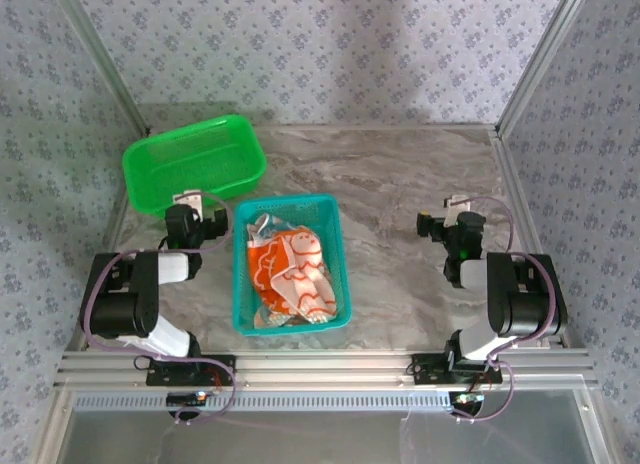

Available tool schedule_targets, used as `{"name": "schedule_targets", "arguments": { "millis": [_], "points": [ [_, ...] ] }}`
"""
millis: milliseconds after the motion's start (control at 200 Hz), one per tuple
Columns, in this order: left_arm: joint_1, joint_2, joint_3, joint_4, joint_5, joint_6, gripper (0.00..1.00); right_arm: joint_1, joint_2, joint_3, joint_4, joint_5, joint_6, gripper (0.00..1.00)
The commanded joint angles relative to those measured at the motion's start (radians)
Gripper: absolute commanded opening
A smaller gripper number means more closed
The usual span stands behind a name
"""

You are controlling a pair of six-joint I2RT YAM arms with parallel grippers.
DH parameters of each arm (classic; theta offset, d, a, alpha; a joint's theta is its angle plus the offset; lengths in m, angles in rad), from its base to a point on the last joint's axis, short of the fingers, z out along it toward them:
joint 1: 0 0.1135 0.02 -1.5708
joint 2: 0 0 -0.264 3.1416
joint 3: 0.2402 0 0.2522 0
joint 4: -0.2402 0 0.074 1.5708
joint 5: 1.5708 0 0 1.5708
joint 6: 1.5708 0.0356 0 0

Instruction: Fold and stack the towels

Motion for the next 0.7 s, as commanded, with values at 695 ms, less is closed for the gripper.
{"name": "schedule_targets", "arguments": {
  "millis": [695],
  "points": [
    [0.003, -0.023, 0.021, -0.001, 0.017, 0.018, 1.0, -0.004, 0.005, 0.015, 0.005, -0.009, 0.015, 1.0]
  ]
}}
